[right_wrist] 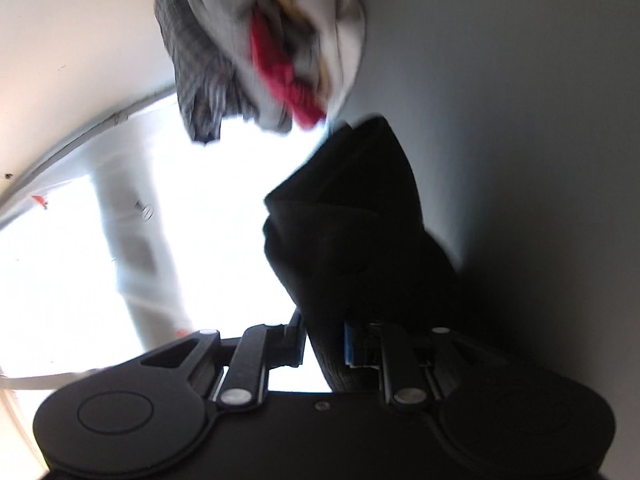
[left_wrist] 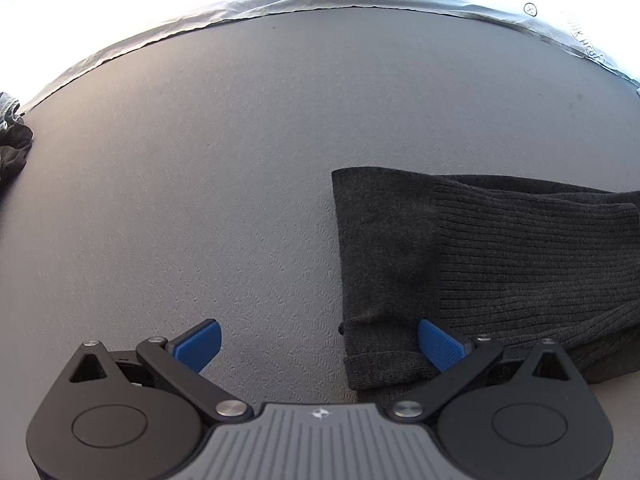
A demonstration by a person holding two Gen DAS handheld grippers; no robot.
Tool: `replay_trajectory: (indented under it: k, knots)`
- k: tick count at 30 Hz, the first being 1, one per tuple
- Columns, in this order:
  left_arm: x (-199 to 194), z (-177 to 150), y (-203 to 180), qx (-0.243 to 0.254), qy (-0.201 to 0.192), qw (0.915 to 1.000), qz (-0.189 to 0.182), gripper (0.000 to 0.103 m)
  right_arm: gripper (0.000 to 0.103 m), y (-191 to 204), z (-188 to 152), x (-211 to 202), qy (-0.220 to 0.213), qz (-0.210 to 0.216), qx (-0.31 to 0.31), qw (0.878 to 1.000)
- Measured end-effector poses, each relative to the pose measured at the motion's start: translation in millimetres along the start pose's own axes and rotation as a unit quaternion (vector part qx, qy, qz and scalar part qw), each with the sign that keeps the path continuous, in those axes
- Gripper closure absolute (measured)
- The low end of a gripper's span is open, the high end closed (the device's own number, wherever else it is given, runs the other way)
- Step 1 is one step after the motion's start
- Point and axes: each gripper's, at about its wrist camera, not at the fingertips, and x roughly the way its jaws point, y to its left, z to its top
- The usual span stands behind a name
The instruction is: Fold clothes
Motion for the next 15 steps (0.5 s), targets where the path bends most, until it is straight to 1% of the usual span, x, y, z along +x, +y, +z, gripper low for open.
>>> replay_trajectory:
  k: [1, 3, 8, 10, 13, 15]
  knots:
    - [0, 0, -1, 0.001, -0.001, 1.0000, 0.000, 0.000, 0.084, -1, -7, 5, 0.017, 0.010, 0.009, 1.000]
    - [0, -1, -1, 0.001, -0.003, 1.0000, -0.001, 0.000, 0.085, -1, -24, 18, 0.058, 0.017, 0.009, 0.998]
    - [1, -3, 0, -0.010, -0.005, 0.9999, -0.011, 0.000, 0.085, -4, -70, 53, 0.156, 0.002, 0.006, 0.988]
    - [0, -3, 4, -0.012, -0.005, 0.9998, -0.014, 0.000, 0.085, -6, -88, 66, 0.194, -0.006, 0.007, 0.981]
    - [1, -5, 7, -0.012, -0.008, 0.9997, -0.018, 0.000, 0.085, -11, -115, 85, 0.254, -0.017, 0.006, 0.967]
    - [4, -7, 9, -0.015, -0.008, 0.9996, -0.021, 0.000, 0.084, -16, -134, 96, 0.292, -0.044, -0.010, 0.955]
